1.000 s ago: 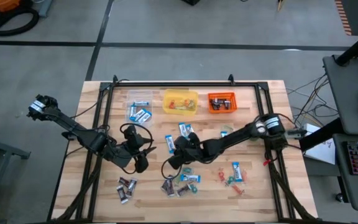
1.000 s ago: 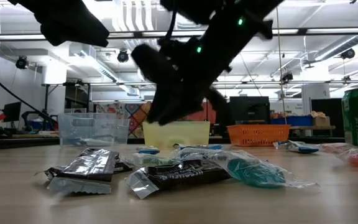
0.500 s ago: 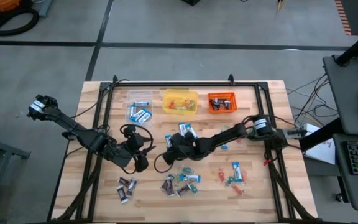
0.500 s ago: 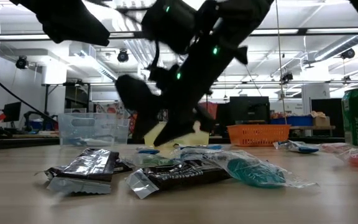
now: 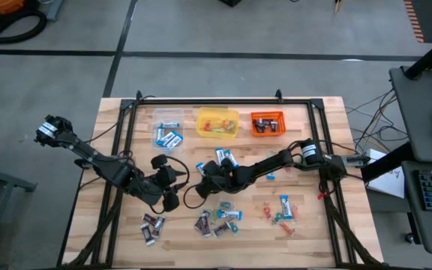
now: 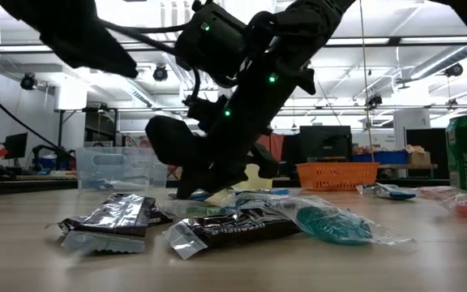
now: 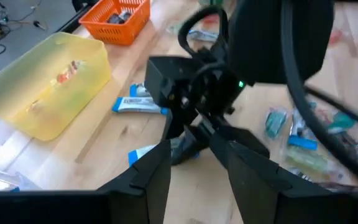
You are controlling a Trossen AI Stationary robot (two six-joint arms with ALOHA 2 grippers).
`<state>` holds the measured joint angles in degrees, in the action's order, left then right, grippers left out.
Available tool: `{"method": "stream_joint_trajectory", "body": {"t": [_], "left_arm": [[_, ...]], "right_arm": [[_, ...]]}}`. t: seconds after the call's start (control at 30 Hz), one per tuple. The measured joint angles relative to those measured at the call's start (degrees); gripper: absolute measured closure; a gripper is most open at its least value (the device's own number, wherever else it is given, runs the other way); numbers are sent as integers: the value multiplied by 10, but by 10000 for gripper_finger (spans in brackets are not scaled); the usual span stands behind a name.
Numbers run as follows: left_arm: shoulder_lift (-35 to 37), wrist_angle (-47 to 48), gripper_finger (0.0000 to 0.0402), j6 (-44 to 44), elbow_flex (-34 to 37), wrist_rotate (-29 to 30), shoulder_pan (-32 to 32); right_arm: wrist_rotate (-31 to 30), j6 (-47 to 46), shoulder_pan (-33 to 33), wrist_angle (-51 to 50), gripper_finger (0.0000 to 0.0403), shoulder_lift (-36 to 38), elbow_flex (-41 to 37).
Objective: Sort candy
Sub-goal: Put the white chocolate into the transparent bin
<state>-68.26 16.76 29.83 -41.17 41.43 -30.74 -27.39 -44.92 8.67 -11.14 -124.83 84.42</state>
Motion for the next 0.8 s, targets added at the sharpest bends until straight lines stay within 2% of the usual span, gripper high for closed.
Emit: {"method": "stream_joint_trajectory", "body": {"t": [0.1,0.2,0.33,0.43,0.57,0.63,0.8], "left_arm": [[-13,-20,265,-17,12,-1,0],[-27,-24,265,-30,14,-5,-1],[-49,-55,265,-77,15,-61,-1],[-69,-79,265,-104,15,-92,-1],[-94,-80,265,-104,16,-94,-1],[-105,-84,265,-95,16,-90,-1],[-118,-98,265,-59,16,0,-1]], "right_arm": [[2,38,0,-1,340,5,0],[31,72,-2,-3,378,18,-1],[76,123,-2,-23,386,49,-5],[83,161,5,-42,387,78,-12],[64,194,20,-31,387,119,-35],[32,196,31,-19,387,133,-59],[-46,194,71,18,387,176,-132]]}}
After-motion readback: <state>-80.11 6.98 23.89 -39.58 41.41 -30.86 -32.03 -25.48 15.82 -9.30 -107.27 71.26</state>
